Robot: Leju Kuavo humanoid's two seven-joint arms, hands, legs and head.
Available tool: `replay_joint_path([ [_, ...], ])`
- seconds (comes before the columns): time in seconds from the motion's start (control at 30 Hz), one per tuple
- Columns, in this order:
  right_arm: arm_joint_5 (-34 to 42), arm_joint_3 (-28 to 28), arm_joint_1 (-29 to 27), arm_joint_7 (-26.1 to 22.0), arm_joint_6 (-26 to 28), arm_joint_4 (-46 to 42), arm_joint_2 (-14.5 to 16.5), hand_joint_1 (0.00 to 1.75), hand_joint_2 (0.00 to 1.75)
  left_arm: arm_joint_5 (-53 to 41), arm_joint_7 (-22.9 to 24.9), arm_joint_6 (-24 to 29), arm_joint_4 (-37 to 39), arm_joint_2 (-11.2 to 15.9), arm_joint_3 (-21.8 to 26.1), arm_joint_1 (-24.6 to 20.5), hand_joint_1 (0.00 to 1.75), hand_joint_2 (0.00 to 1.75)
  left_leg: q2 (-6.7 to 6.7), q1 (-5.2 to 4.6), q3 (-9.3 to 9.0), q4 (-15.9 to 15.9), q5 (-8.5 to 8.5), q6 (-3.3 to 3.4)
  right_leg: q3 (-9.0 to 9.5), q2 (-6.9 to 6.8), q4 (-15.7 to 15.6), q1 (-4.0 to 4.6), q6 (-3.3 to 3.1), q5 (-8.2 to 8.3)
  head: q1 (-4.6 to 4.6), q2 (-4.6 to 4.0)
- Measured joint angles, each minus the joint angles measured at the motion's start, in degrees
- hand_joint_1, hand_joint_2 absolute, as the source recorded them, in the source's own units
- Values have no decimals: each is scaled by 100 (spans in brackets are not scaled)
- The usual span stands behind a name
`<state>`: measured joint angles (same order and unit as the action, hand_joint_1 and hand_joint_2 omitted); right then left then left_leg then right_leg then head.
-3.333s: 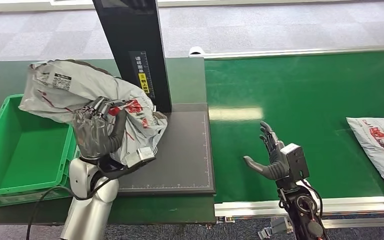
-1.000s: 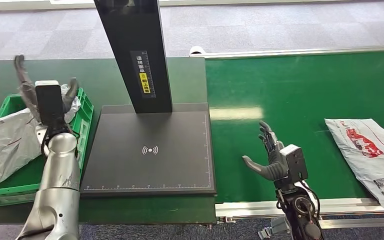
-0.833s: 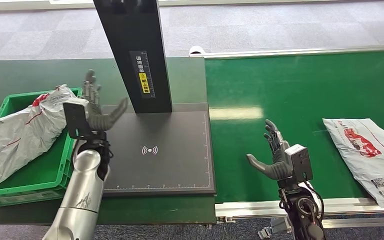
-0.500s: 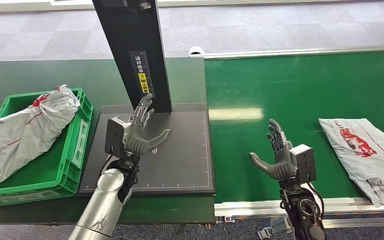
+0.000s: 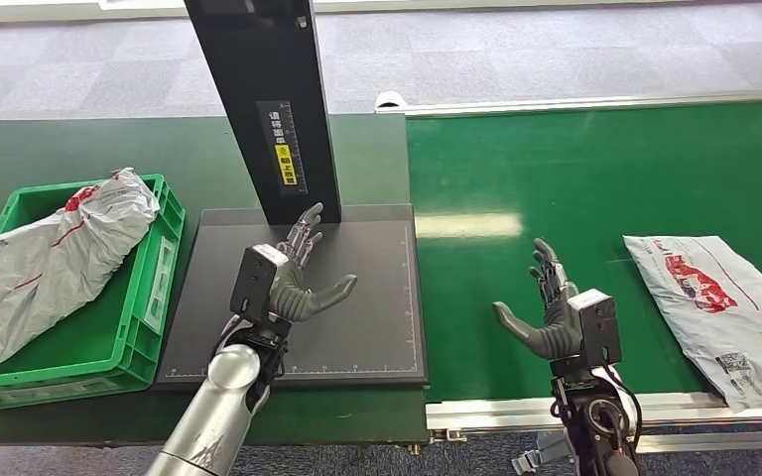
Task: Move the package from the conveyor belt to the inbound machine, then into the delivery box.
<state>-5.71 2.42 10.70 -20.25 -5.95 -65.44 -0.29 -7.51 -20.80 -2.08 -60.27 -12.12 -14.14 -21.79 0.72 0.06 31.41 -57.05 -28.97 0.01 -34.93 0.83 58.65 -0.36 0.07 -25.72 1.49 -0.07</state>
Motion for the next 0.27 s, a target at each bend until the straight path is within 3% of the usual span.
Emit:
replay_joint_path([
  [0.27, 319, 9, -154, 77, -185, -73, 33, 0, 175, -247, -24, 261, -101, -24, 97, 189, 0, 175, 0, 1, 0, 1, 0, 0, -1, 0, 1, 1, 0, 0, 1, 0],
])
